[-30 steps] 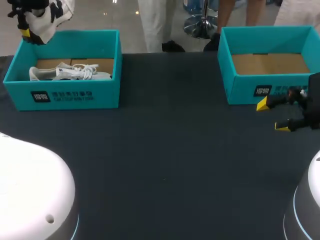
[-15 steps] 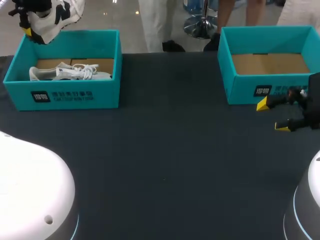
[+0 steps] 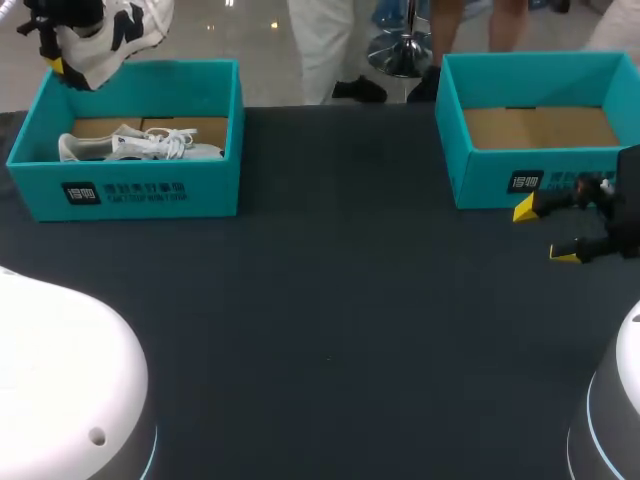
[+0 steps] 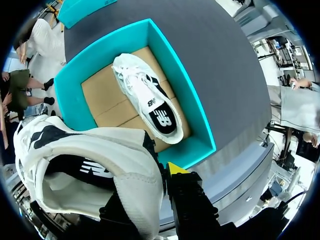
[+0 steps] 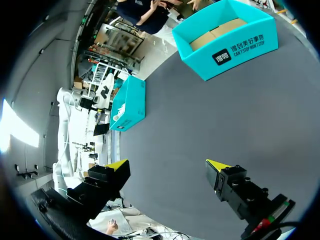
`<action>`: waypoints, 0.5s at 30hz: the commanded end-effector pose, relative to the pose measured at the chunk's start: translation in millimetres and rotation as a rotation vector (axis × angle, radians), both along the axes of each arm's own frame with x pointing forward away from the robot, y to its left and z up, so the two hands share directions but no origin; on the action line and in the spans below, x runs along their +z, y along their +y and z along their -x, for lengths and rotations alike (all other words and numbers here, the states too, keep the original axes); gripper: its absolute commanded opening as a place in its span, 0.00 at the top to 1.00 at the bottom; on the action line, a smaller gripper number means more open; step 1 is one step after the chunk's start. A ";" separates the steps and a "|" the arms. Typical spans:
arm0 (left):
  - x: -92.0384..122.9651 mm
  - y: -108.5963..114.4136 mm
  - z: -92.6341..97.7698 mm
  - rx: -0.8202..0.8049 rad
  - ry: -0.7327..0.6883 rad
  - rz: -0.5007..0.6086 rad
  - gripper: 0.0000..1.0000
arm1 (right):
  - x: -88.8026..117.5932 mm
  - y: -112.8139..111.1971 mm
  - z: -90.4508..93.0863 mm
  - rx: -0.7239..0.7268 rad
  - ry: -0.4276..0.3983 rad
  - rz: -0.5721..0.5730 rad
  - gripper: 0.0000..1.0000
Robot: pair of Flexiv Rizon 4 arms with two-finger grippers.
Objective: Take the shoe out of the shoebox, open the shoe tongue, remove and reinsert the insole, then place the shoe into the shoebox
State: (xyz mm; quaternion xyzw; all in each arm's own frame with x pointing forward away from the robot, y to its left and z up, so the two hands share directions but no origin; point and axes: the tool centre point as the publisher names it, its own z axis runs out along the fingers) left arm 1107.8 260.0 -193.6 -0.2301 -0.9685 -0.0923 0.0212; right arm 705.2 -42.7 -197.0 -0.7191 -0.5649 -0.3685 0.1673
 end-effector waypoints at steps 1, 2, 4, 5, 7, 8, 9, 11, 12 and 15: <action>6.5 7.3 3.7 -0.014 -0.019 0.020 1.00 | -0.1 0.3 0.8 -0.002 0.001 0.002 0.00; 9.3 10.1 2.6 -0.023 -0.004 0.033 1.00 | -0.1 0.3 0.8 -0.002 0.001 0.002 0.00; 13.8 14.3 0.6 -0.050 0.003 0.049 1.00 | -0.1 0.3 0.8 -0.002 0.001 0.002 0.00; 15.6 15.8 0.0 -0.061 -0.008 0.039 1.00 | -0.1 0.3 0.8 -0.002 0.001 0.002 0.00; 17.7 18.4 -1.7 -0.069 -0.020 0.031 1.00 | -0.1 0.3 0.8 -0.002 0.001 0.002 0.00; 17.8 19.7 -2.5 -0.101 -0.018 0.017 1.00 | -0.1 0.3 0.8 -0.002 0.001 0.002 0.00; 17.6 21.5 -3.1 -0.117 -0.012 0.024 1.00 | -0.1 0.3 0.8 -0.002 0.001 0.002 0.00; 17.6 24.4 -4.1 -0.198 0.000 0.015 1.00 | -0.1 0.3 0.8 -0.002 0.001 0.002 0.00; 17.2 26.3 -4.5 -0.187 0.005 0.031 1.00 | -0.1 0.3 0.8 -0.002 0.001 0.002 0.00; 16.1 30.9 -6.9 -0.287 0.054 0.049 1.00 | -0.1 0.3 0.8 -0.002 0.001 0.002 0.00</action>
